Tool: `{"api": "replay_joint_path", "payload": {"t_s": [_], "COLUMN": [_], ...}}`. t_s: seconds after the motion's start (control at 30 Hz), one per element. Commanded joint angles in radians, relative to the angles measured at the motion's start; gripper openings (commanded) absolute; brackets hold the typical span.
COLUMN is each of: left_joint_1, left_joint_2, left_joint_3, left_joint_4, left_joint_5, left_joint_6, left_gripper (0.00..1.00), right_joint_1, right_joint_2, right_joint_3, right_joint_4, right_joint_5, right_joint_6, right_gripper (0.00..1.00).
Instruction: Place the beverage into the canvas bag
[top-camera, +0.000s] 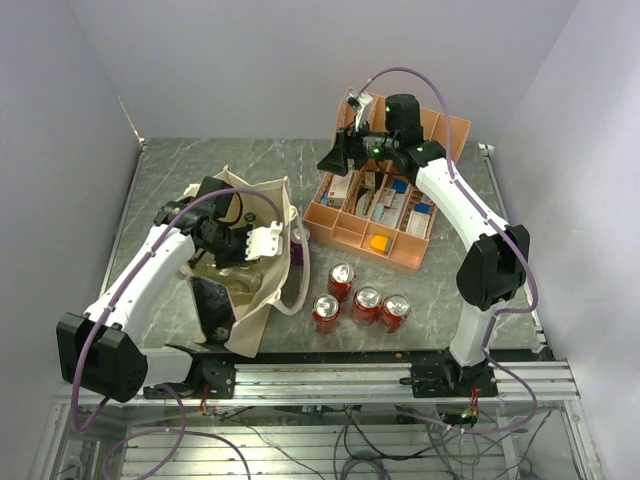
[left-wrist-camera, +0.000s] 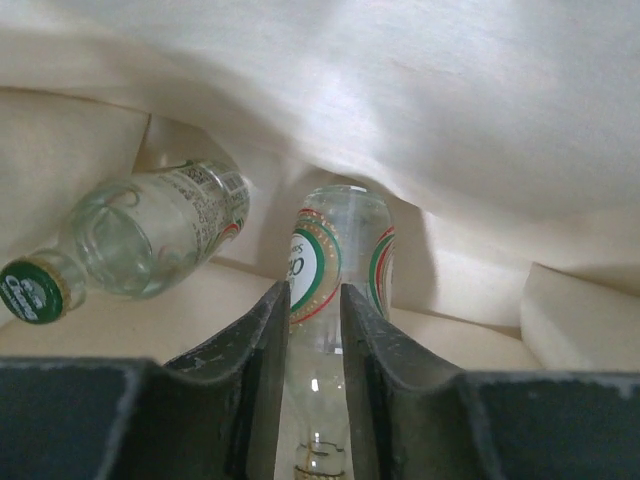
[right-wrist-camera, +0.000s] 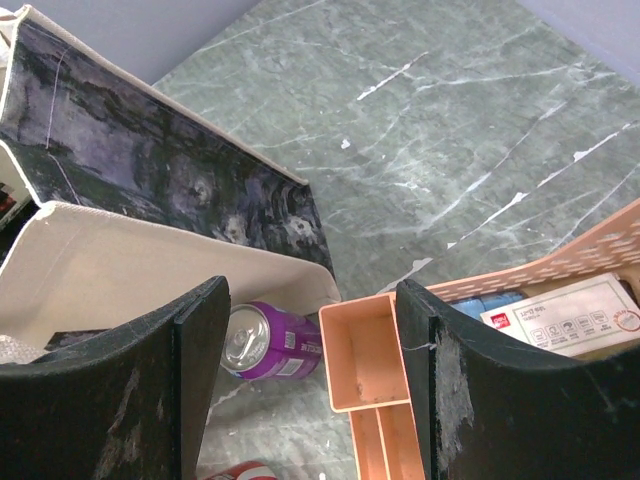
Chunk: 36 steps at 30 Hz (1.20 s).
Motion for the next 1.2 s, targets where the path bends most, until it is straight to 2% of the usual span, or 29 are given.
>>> {"api": "replay_joint_path", "payload": {"t_s": [0.0,0.03,0.2,0.27,0.63,0.97,1.17], "left_joint_1": [-0.004,-0.004,-0.003,-0.001,0.005,0.004,0.004], "left_joint_2": [-0.027,-0.030,0.002,0.028,0.129,0.215,0.216], "left_joint_3": [0.041,0.037,0.034,0.027,-0.039,-0.111,-0.174], "left_joint_4": [0.016,0.019,-0.032,-0.034,0.048,0.131,0.168], "left_joint_5": [-0.055,-0.066,-0.171,-0.206,-0.246,-0.258,-0.243], "left_joint_6": [-0.107,-0.110,-0.072,-0.057,0.050,0.084,0.075], "left_gripper": [0.44,0.49,0.89,0.99,0.99,1.00,0.92], "right_joint_1": [-0.008,-0.008,-0.008,-0.008,-0.032,-0.059,-0.064], "right_joint_2": [-0.046,-0.046,-0.056,-0.058,-0.102,-0.066,-0.045], "right_joint_3": [-0.012,-0.013,-0.037,-0.047,-0.130,-0.099,-0.076], "right_joint_4": [0.018,0.017,0.037,0.045,0.073,0.060,0.052], "right_joint_5": [0.005,0.006,-0.003,-0.006,-0.013,-0.025,-0.027], "right_joint_6": [-0.030,-0.036,-0.050,-0.053,-0.058,-0.043,-0.038], "right_gripper": [0.67,0.67,0.67,0.67,0.67,0.67,0.67]}}
